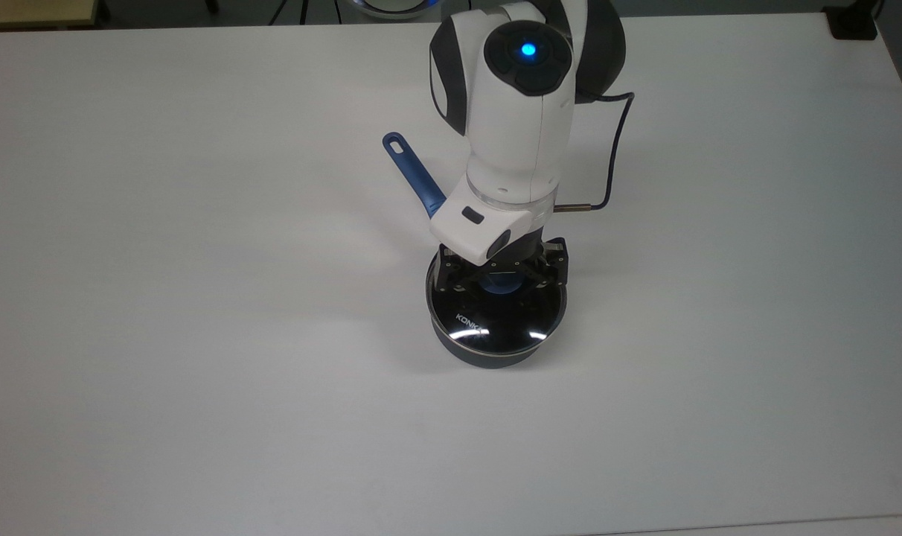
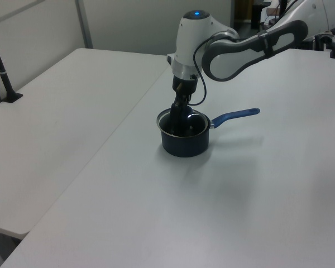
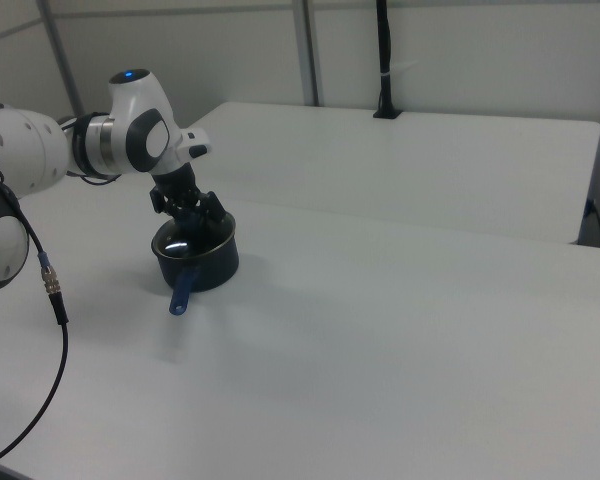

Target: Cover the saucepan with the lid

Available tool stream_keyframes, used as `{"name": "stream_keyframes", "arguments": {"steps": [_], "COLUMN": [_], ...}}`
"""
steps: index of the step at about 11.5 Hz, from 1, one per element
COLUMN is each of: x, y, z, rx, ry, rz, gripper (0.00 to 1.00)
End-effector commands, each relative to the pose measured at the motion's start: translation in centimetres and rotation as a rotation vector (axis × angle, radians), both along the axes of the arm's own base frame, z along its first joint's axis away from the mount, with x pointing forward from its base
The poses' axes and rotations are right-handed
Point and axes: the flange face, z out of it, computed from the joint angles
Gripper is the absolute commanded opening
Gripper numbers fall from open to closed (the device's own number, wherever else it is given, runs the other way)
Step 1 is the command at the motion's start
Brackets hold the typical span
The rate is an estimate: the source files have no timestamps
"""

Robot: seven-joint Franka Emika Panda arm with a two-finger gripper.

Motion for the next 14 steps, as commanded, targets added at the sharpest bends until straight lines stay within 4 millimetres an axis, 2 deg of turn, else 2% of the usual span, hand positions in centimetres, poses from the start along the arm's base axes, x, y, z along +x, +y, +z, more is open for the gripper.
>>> {"name": "stream_keyframes", "arguments": {"steps": [1, 3, 5, 9, 11, 14], "x": [-1.0, -1.5, -2.1, -5.0, -7.5, -12.8], "y": [0.6, 0.5, 0.2, -2.0, -4.5, -8.4], "z": [-1.7, -0.6, 1.8, 9.7, 12.6, 18.1], "rx": [-0.032, -0.042, -0.04, -0.034, -0.055, -0.084], "ry": [0.027, 0.05, 0.055, 0.061, 0.111, 0.175], "rz": [0.0, -0.004, -0.023, -0.128, -0.163, -0.224], "gripper": [1.0, 1.0, 1.0, 1.0, 1.0, 1.0]}}
